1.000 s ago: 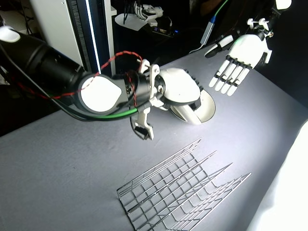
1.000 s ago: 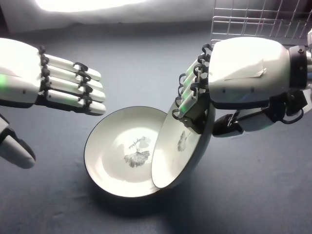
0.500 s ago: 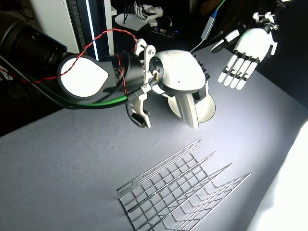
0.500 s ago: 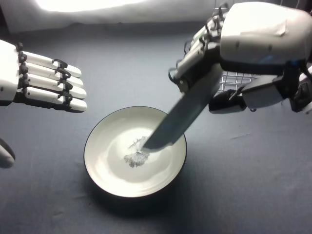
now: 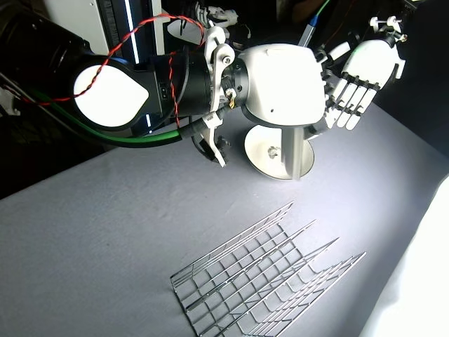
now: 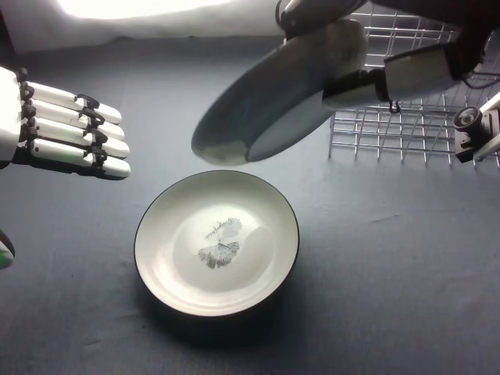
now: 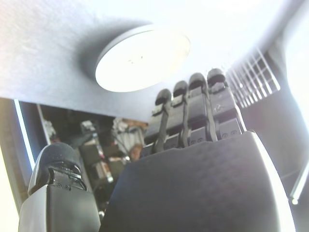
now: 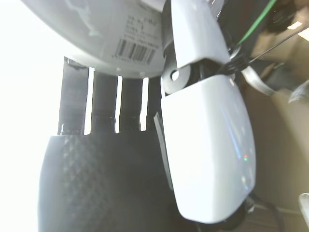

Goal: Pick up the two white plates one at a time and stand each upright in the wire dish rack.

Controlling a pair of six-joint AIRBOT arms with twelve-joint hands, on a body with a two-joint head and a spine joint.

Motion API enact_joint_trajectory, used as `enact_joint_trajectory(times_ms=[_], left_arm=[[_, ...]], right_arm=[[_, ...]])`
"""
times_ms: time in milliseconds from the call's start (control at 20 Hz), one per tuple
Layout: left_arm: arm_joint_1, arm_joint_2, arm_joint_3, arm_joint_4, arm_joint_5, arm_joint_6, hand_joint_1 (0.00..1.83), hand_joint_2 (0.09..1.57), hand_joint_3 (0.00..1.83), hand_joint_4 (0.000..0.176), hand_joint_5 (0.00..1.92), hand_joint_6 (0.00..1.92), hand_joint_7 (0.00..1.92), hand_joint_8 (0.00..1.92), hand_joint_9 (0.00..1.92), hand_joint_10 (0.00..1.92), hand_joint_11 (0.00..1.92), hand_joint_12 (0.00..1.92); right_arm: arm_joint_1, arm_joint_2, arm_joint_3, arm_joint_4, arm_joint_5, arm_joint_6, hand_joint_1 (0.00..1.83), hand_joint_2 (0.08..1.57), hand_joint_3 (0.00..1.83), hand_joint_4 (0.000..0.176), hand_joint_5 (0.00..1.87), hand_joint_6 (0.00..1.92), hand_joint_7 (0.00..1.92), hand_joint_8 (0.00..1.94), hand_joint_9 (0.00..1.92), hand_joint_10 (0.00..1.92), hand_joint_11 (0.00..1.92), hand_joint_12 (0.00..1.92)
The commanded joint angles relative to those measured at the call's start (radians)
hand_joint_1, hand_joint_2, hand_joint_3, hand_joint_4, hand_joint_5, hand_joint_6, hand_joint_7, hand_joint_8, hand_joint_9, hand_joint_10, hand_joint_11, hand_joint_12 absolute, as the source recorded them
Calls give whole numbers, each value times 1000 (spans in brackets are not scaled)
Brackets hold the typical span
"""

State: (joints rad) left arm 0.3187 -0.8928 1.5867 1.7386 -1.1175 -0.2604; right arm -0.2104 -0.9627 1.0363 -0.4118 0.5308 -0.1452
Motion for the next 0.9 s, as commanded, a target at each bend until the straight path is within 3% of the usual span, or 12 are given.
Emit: enact_joint_trajectory(times_ms=[0, 100, 200, 300, 450, 850], left_arm=[[0, 13, 10, -74, -28, -3, 0, 1070, 9, 0, 0, 0, 0, 0, 0, 0, 0, 0], [-1, 10, 10, -74, -32, -3, 0, 1070, 8, 0, 0, 0, 0, 0, 0, 0, 0, 0], [-1, 2, 6, -73, -32, -1, 0, 1068, 7, 0, 0, 0, 0, 0, 0, 0, 0, 0], [-1, -11, 5, -71, -31, 1, 0, 1050, 0, 0, 14, 6, 1, 0, 0, 0, 0, 0], [-1, -39, -1, -69, -21, 8, 0, 1066, 6, 0, 0, 0, 0, 0, 0, 0, 0, 0], [28, -103, -14, -60, 25, 34, 0, 1023, 0, 0, 9, 4, 0, 0, 0, 0, 0, 0]], right_arm=[[24, 11, -5, 79, 110, 15, 1375, 1109, 0, 0, 897, 1143, 997, 851, 967, 1086, 835, 952], [29, 14, -4, 153, 90, 16, 1368, 1131, 1, 0, 840, 1227, 961, 917, 927, 1145, 799, 947], [29, 16, -4, 233, 84, 17, 1373, 1116, 1, 0, 893, 1150, 1000, 875, 923, 1126, 806, 943], [34, 18, -3, 291, 65, 17, 1364, 1151, 0, 0, 762, 1294, 931, 1001, 907, 1181, 749, 1025], [41, 18, 11, 380, 64, 17, 1368, 1135, 0, 0, 848, 1175, 941, 973, 914, 1187, 756, 1038], [82, 17, 75, 554, 33, 17, 1369, 1132, 1, 0, 821, 1215, 932, 957, 962, 1136, 767, 1051]])
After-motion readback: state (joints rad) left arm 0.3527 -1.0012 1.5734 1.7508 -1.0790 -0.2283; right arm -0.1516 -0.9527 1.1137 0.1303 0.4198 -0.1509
